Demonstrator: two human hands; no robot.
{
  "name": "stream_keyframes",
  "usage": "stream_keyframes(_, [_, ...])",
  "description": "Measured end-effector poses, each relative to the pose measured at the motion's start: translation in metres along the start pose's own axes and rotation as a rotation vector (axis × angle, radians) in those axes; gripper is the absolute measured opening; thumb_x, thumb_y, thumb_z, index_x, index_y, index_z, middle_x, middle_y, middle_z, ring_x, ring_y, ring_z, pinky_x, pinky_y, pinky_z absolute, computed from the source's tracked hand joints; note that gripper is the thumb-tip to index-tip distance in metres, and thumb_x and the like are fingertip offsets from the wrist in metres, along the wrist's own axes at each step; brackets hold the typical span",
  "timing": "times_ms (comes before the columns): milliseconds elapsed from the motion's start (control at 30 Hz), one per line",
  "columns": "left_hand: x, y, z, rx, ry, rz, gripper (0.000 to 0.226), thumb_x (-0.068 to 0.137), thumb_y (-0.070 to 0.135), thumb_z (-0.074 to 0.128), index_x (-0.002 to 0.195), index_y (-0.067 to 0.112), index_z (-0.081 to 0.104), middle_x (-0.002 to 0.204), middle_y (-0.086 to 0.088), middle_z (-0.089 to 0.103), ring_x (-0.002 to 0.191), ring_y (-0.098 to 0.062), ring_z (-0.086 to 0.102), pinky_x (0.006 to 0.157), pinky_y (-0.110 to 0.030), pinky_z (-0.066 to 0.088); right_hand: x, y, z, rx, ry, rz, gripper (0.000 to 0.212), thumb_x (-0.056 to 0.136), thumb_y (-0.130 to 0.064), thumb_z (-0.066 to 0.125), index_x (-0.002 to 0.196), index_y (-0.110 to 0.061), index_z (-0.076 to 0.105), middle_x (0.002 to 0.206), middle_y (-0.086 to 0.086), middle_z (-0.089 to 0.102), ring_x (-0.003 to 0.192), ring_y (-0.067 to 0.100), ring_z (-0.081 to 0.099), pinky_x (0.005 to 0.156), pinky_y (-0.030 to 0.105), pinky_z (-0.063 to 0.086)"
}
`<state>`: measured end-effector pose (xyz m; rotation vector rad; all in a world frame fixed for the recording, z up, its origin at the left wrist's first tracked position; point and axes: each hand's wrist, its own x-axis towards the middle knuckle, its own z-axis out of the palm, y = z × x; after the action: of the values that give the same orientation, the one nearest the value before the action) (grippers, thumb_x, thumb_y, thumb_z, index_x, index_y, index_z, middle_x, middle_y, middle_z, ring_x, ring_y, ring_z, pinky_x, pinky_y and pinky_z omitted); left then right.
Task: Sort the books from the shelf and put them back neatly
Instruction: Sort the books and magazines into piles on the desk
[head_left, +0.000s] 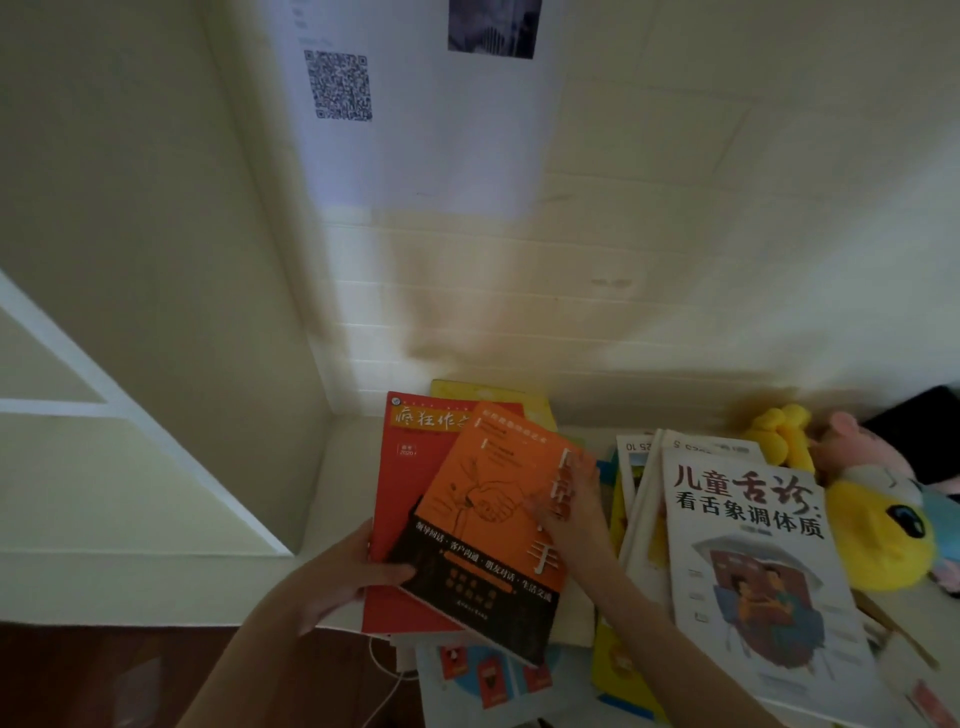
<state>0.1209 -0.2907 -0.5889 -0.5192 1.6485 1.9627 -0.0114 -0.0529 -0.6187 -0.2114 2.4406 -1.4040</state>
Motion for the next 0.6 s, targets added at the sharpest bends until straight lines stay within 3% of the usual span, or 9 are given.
stream_keyframes(67, [0.0,-0.001,-0.005,0.018,-0.035,-0.004,0.08,0.071,0.027,0.079,0.138,0.03,0.036,0.127,-0.001,0.063,0.114,-0.023,0.062,0.095,-0.045,0.051,0.007,-0.002,0.001,-0.127,-0.092,0.008,0.082,0.088,-0.03,0.066,0.152,-0.03,0.015,0.16,-0.003,0.001,0.146,0.016,0.003,0.115,0.046,0.021])
stream_keyframes(100, [0.001,-0.001,-0.005,-0.005,-0.033,-0.008,0.076,0.072,0.032,0.078,0.137,0.03,0.039,0.127,-0.001,0.063,0.114,-0.024,0.062,0.096,-0.048,0.049,0.009,-0.004,0.0,-0.14,-0.144,0.006,0.08,0.089,-0.03,0.064,0.152,-0.028,0.014,0.159,-0.007,-0.004,0.143,0.009,-0.005,0.116,0.043,0.015])
stream_keyframes(200, [0.006,-0.005,0.001,-0.062,0.075,0.016,0.083,0.053,0.061,0.079,0.126,0.032,0.051,0.117,-0.002,0.069,0.106,-0.025,0.067,0.092,-0.049,0.05,0.014,-0.009,-0.003,-0.158,-0.259,-0.091,0.076,0.091,-0.03,0.063,0.151,-0.028,0.017,0.153,-0.018,0.002,0.143,0.007,-0.013,0.12,0.048,0.011])
stream_keyframes(367, [0.017,-0.008,0.012,-0.021,0.218,0.023,0.09,0.048,0.057,0.084,0.126,0.026,0.053,0.11,-0.005,0.072,0.099,-0.028,0.069,0.094,-0.055,0.048,0.026,-0.013,0.006,-0.276,-0.37,-0.237,0.071,0.091,-0.026,0.063,0.151,-0.027,0.024,0.16,-0.009,0.003,0.145,0.013,-0.018,0.12,0.046,0.007])
stream_keyframes(500, [0.016,-0.004,0.019,-0.005,0.267,0.052,0.086,0.045,0.059,0.08,0.121,0.026,0.055,0.105,-0.004,0.073,0.094,-0.028,0.071,0.093,-0.054,0.049,0.022,-0.013,0.021,-0.243,-0.17,-0.24,0.067,0.092,-0.03,0.061,0.149,-0.026,0.027,0.16,-0.002,0.008,0.147,0.018,0.002,0.12,0.04,0.006])
stream_keyframes(600, [0.016,-0.001,0.03,0.02,0.306,0.089,0.087,0.043,0.059,0.079,0.119,0.025,0.054,0.103,-0.001,0.074,0.091,-0.024,0.072,0.088,-0.05,0.052,0.01,-0.01,0.037,-0.338,0.023,-0.21,0.053,0.101,-0.036,0.041,0.15,-0.03,0.022,0.161,-0.001,0.007,0.148,0.018,-0.001,0.12,0.035,-0.008])
